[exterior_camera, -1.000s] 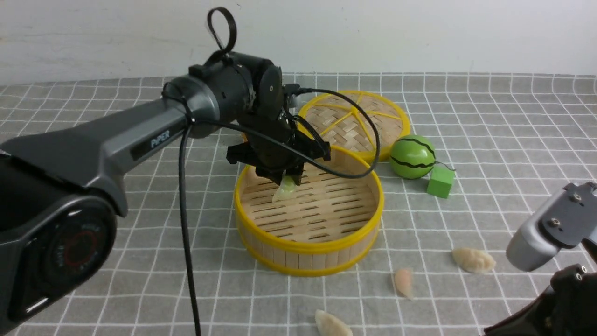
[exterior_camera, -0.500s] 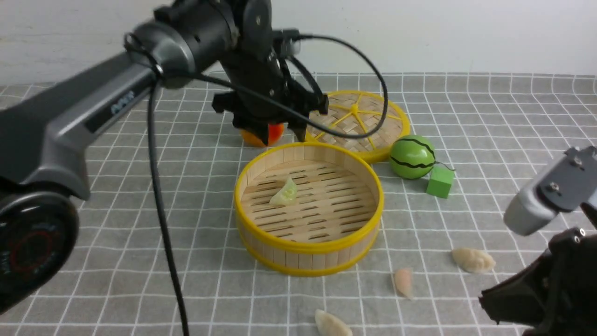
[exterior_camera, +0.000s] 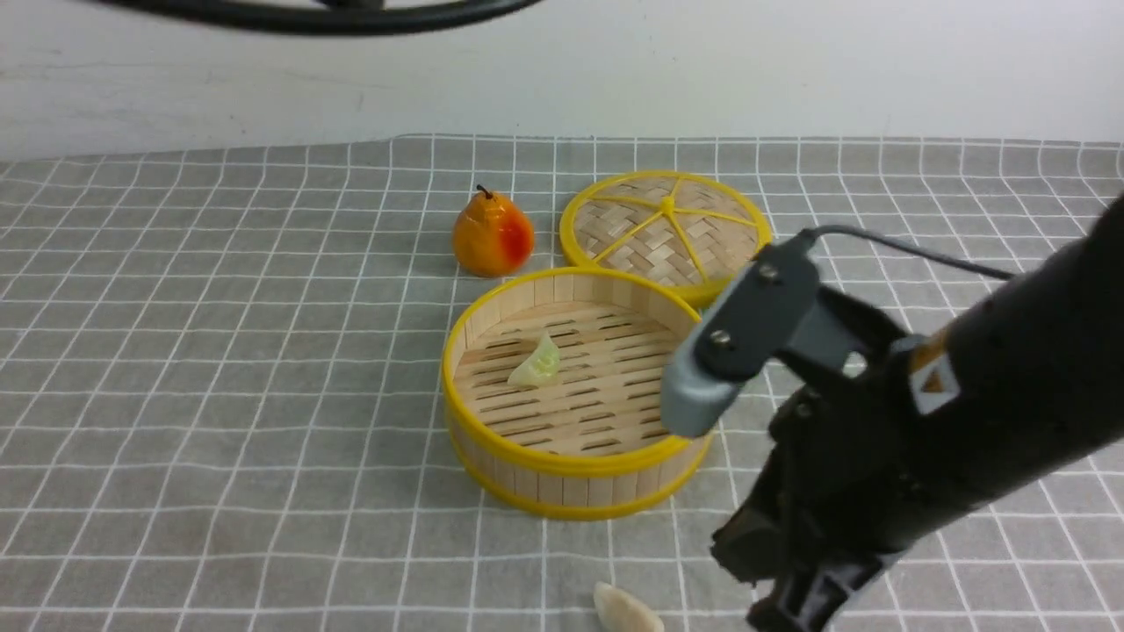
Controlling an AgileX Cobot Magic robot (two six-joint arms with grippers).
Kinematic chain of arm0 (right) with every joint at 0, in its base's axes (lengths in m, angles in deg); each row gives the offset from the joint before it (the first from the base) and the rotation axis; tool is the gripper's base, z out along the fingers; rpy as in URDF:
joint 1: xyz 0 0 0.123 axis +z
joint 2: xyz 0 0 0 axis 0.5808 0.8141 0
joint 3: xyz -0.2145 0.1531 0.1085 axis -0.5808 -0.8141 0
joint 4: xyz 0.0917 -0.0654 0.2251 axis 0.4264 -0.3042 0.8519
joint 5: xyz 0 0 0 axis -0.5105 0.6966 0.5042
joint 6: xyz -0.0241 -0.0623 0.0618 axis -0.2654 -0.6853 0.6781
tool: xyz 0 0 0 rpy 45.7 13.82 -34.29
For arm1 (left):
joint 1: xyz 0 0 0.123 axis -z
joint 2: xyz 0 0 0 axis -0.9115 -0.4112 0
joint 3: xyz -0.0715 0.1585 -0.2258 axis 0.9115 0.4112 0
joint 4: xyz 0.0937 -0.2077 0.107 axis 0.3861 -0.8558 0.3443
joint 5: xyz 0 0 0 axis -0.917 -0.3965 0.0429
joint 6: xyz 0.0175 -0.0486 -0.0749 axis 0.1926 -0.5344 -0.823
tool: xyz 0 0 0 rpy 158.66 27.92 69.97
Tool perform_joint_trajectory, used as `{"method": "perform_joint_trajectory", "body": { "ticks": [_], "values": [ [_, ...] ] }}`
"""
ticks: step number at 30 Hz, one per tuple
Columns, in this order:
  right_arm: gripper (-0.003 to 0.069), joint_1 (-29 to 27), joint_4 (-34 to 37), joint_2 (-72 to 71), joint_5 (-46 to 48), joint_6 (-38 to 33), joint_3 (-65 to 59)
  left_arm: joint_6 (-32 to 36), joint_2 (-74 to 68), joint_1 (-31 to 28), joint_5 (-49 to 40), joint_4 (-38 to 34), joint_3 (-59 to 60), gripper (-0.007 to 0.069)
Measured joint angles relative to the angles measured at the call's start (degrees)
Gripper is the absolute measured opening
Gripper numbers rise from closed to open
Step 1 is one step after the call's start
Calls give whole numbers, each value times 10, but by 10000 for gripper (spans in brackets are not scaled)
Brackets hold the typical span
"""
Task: Put the dumplings into the steamer on the table with the grey tablecloth.
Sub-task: 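Reach for and grasp a dumpling lying on the table beside the steamer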
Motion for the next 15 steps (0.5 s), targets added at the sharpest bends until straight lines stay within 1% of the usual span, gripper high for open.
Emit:
{"method": "perform_joint_trajectory", "body": {
  "ticks": [1, 2, 4, 6, 7, 8, 11, 12, 14, 15],
  "values": [
    [0, 2, -3, 6, 0, 5, 2, 0, 6, 0, 0, 0, 0, -14],
    [6, 17, -19, 34, 0, 24, 9, 0, 64, 0, 0, 1, 80, -14],
    [12, 22, -27, 49, 0, 34, 14, 0, 96, 0, 0, 1, 124, -14],
    [39, 32, -45, 84, 5, 53, 26, 0, 180, 0, 3, 1, 242, -14],
    [54, 33, -50, 97, 5, 62, 31, 0, 200, 0, 10, 1, 270, -14],
    [87, 36, -54, 112, 6, 71, 40, 0, 246, 0, 25, 2, 331, -14],
    [201, 36, -59, 146, -1, 90, 54, -7, 341, 0, 67, 2, 456, -14],
    [211, 36, -59, 148, -2, 91, 55, -8, 341, 0, 69, 2, 456, -14],
    [346, 36, -64, 174, -23, 104, 58, -27, 425, 0, 95, 2, 558, -14],
    [377, 36, -64, 180, -30, 106, 58, -31, 442, 0, 98, 2, 577, -14]
  ]
}}
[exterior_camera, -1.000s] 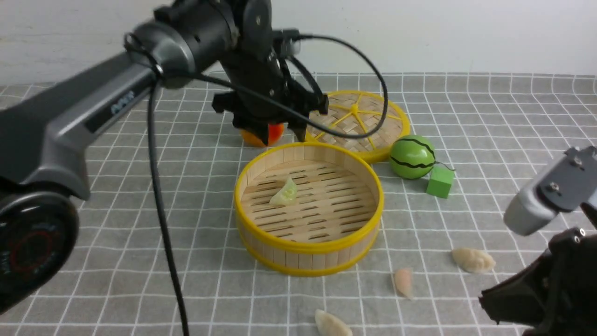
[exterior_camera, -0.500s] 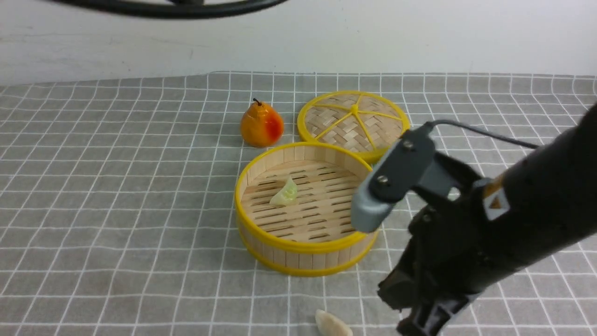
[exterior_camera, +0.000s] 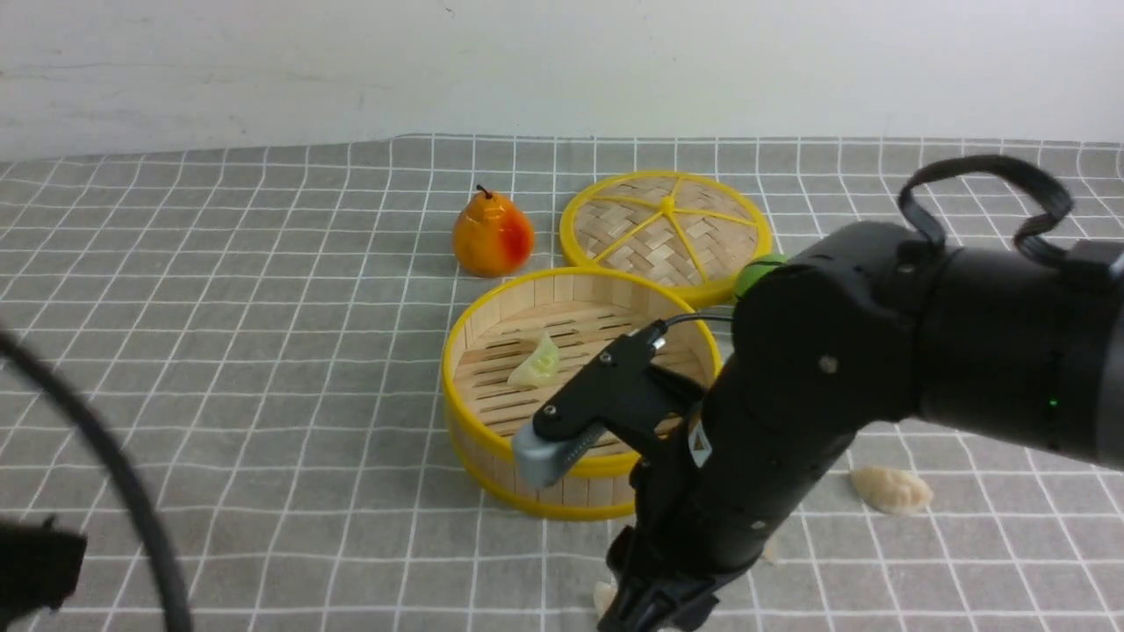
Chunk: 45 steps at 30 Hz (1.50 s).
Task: Put the dumplings into the steamer on the table with the grey tablecloth.
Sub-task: 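Reach for and grasp a dumpling lying on the table beside the steamer, then place the dumpling in the bamboo steamer basket with the right gripper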
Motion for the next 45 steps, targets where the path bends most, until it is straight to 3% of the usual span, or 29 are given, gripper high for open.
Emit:
{"method": "perform_joint_trajectory", "body": {
  "ticks": [3, 8, 11, 13, 15, 20, 32, 38, 45],
  "values": [
    [526, 0, -10, 35, -32, 3, 1, -8, 80, 0, 8, 0, 85, -14],
    [610, 0, -22, 84, -73, 3, 5, -10, 158, 0, 10, -4, 153, -14],
    [595, 0, -25, 103, -92, 3, 5, -10, 177, 0, 10, -6, 165, -14],
    [536, 0, -27, 122, -102, 12, 5, -10, 185, 0, 10, -9, 169, -14],
    [470, 0, -29, 131, -102, 22, 5, -10, 185, 0, 11, -9, 169, -14],
    [222, 0, -39, 134, -80, 46, 15, -10, 185, 0, 13, -10, 169, -14],
    [230, -8, -100, 96, 35, 63, 195, -10, 185, 0, 13, -11, 169, -14],
    [230, -64, -109, 127, 12, 113, 285, -10, 185, 0, 23, -11, 169, -14],
    [230, -128, -113, 238, -86, 147, 315, -10, 185, 0, 41, -12, 169, -14]
  ]
}}
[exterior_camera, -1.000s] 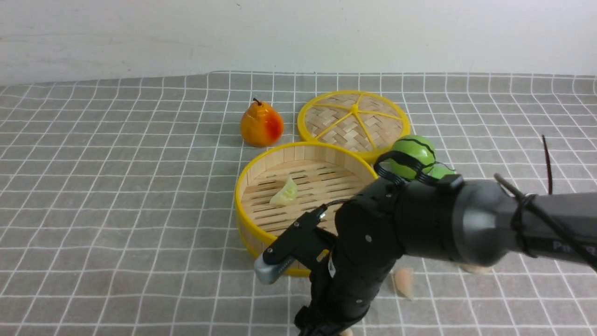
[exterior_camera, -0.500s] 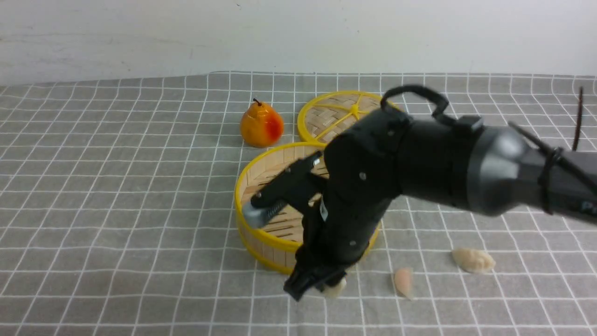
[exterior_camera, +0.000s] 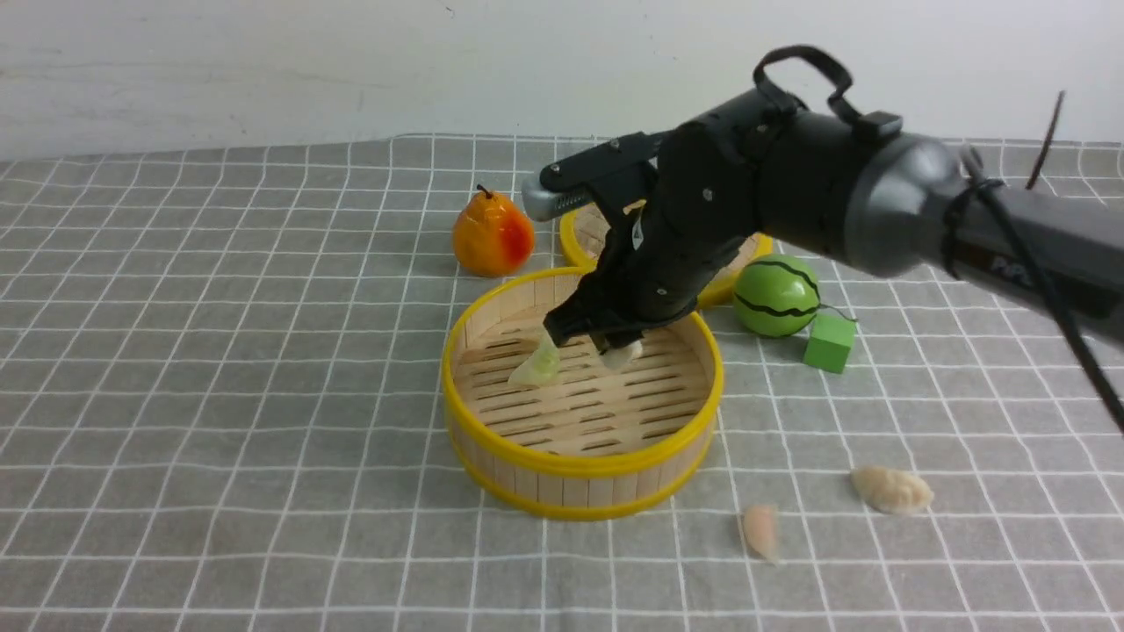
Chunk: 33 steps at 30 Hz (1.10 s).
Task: Put the dumplings into the steamer on the table with the grey tablecloth.
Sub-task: 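Place the dumpling in the bamboo steamer basket with the right gripper, then reach for and grasp a dumpling lying on the table beside the steamer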
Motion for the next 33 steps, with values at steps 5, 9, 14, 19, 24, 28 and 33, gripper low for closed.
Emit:
{"method": "perform_joint_trajectory", "body": {
  "ticks": [5, 9, 14, 19, 24, 28, 33],
  "values": [
    [230, -20, -1, 49, -33, 18, 10, 0, 0, 0, 2, 0, 0, -13],
    [245, -21, -1, 60, -41, 19, 10, 0, 0, 0, 3, 0, 0, -12],
    [421, -21, 0, 53, -31, 20, 11, 0, 0, 0, 3, 0, 0, -12],
    [549, -21, 0, 2, 41, 18, 15, 0, 0, 0, 3, 0, 0, -12],
    [571, -21, 0, -75, 134, -35, 20, 0, 0, 0, 3, 0, 0, -9],
    [566, -21, 0, -126, 220, -85, 18, 0, 0, 0, 3, 0, 0, -9],
    [536, -21, 0, -187, 264, -115, -64, 0, 0, 0, 3, 0, 0, -7]
  ]
}}
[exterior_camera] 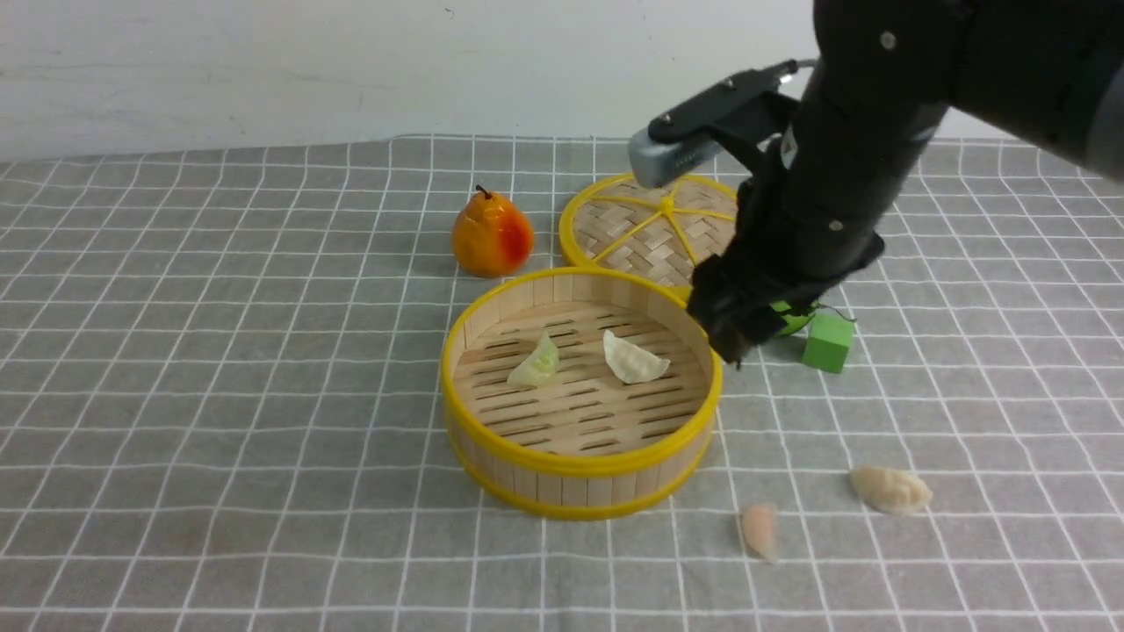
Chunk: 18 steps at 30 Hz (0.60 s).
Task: Put the dumplings into the steamer on the table with the grey tablecloth.
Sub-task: 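Reach for and grasp a dumpling lying on the table beside the steamer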
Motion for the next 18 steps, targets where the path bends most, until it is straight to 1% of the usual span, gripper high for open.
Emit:
{"method": "perform_joint_trajectory", "body": {
  "ticks": [4, 9, 10, 13, 18],
  "values": [
    [509, -14, 16, -57, -39, -3, -119, 0, 0, 0, 0, 0, 0, -3],
    [496, -64, 60, -88, -89, -15, -220, 0, 0, 0, 0, 0, 0, 2],
    [496, -64, 62, -88, -92, -16, -222, 0, 0, 0, 0, 0, 0, 2],
    [495, -87, 89, -78, -139, -38, -246, 0, 0, 0, 0, -2, 0, 5],
    [494, -91, 119, -35, -193, -55, -247, 0, 0, 0, 0, -6, 0, 11]
  ]
}}
